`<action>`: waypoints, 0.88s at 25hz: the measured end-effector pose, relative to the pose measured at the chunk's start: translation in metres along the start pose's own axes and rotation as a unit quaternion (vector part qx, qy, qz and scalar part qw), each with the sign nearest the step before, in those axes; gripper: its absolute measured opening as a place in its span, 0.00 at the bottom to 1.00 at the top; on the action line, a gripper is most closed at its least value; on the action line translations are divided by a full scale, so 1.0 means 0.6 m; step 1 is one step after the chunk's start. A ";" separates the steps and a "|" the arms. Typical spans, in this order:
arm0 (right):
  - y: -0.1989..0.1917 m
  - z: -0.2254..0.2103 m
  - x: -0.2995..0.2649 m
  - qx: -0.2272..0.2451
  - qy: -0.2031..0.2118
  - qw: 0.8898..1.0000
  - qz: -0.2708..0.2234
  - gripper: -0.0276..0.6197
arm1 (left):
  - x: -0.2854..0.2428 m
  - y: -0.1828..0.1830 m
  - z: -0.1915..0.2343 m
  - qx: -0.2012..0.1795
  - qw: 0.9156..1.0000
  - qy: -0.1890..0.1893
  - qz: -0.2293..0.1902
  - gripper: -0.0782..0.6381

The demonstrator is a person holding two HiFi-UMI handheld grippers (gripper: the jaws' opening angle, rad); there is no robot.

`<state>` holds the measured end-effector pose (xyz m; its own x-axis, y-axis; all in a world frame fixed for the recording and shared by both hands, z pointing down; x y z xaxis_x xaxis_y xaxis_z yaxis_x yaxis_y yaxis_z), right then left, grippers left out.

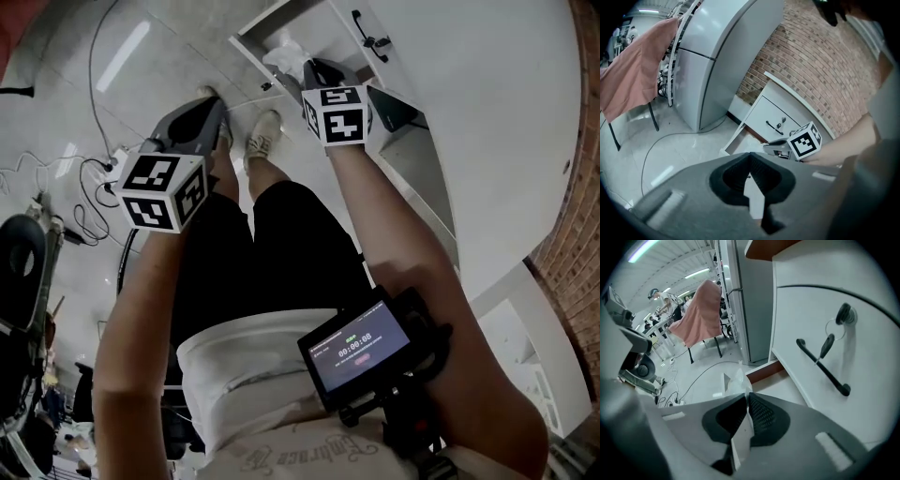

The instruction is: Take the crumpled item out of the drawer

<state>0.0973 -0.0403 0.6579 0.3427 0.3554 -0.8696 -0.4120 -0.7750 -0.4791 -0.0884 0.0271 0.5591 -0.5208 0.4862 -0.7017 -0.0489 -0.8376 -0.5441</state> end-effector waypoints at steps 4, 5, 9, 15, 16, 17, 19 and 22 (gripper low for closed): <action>0.024 0.010 0.040 -0.007 0.011 0.999 -0.030 0.08 | 0.022 0.015 -0.018 -0.003 1.000 0.007 -0.017 0.11; 0.027 0.014 0.052 -0.007 0.014 0.999 -0.035 0.08 | 0.029 0.017 -0.024 -0.003 1.000 0.009 -0.020 0.11; 0.012 0.045 0.107 -0.002 0.031 0.999 -0.031 0.08 | 0.072 0.011 -0.057 0.007 1.000 0.012 -0.022 0.11; 0.035 0.059 0.175 0.012 0.040 0.997 -0.066 0.08 | 0.118 0.025 -0.089 0.015 0.998 0.026 -0.047 0.11; 0.038 0.062 0.187 0.013 0.042 0.996 -0.072 0.08 | 0.127 0.024 -0.094 0.015 0.998 0.029 -0.047 0.11; 0.042 0.064 0.199 0.014 0.044 0.996 -0.077 0.08 | 0.136 0.023 -0.098 0.015 0.998 0.031 -0.048 0.11; 0.051 0.066 0.221 0.015 0.044 0.995 -0.086 0.08 | 0.156 0.026 -0.105 0.010 0.998 0.035 -0.052 0.11; 0.060 0.071 0.256 0.018 0.046 0.994 -0.098 0.08 | 0.185 0.029 -0.117 0.004 0.997 0.040 -0.059 0.11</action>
<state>0.0989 0.0087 0.5021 0.4950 0.4462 -0.7456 -0.3597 -0.6758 -0.6433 -0.0872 0.0839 0.4396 -0.4420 0.5996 -0.6672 -0.1131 -0.7751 -0.6216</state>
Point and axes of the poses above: the fingertips, and each gripper's own axes: x backward along the fingers, z to its left, y out of its top, the point moved 4 cm from there along x, backward along the fingers, and after that the axes turned 3 degrees about y, right-handed, at the moved point
